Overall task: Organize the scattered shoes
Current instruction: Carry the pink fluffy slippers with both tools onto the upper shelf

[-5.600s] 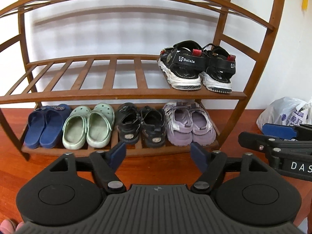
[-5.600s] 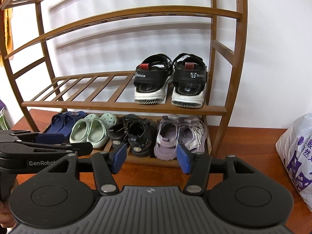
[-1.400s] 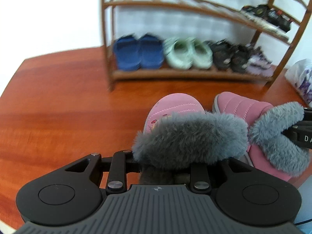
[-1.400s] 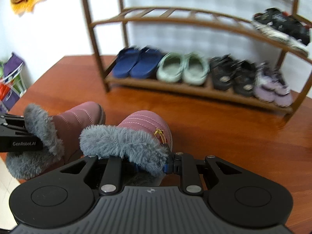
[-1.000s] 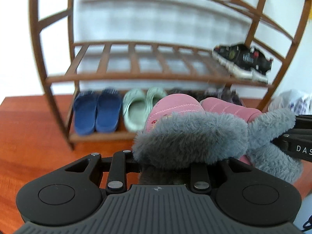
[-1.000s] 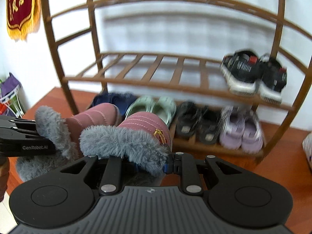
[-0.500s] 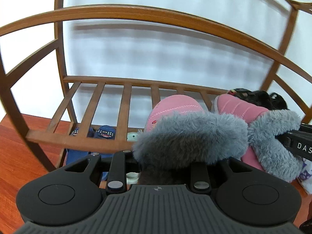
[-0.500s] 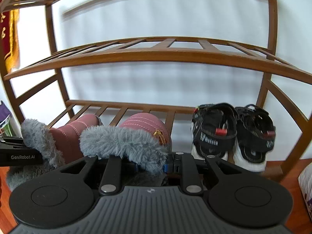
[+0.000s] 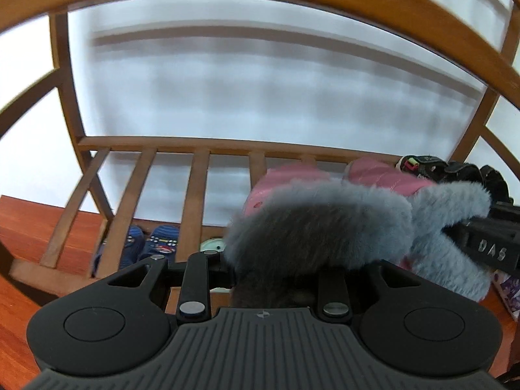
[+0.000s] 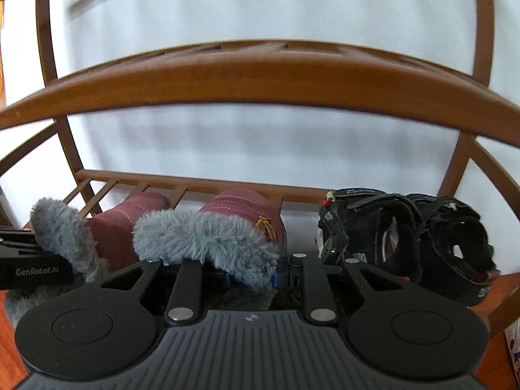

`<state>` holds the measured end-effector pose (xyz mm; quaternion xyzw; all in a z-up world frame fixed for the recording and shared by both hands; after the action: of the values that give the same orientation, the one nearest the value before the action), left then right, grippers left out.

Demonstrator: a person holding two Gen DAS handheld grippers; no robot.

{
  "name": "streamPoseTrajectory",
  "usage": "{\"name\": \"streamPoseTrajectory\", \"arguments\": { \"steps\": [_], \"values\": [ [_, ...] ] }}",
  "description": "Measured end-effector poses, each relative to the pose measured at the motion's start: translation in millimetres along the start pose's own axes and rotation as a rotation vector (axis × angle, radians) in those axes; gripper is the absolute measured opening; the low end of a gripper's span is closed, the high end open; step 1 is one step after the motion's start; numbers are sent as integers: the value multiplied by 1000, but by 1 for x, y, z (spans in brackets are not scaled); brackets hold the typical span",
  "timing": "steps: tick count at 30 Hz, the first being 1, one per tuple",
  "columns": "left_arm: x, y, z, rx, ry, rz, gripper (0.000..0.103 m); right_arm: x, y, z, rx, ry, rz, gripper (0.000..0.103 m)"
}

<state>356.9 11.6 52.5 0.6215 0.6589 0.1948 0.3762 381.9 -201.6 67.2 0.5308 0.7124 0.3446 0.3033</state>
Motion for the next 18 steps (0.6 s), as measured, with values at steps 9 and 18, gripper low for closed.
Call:
{"name": "streamPoseTrajectory", "arguments": {
  "steps": [9, 18],
  "values": [
    [1, 2, 7, 14, -28, -20, 35, 3, 2, 10, 26, -6, -3, 35],
    [-3, 10, -9, -11, -42, -17, 55, 3, -2, -22, -12, -7, 14, 49]
  ]
}}
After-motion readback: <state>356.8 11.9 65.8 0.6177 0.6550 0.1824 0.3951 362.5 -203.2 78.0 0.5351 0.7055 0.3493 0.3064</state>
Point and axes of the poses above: each gripper's, at about its wrist camera, not at the fingertips, and z roughly the way its jaws point, x to its left, y to its top, the point moved 2 cm from there along z, roughly the way its jaws point, and after that the axes turned 7 degrees about -y, right-handed, at the moved point
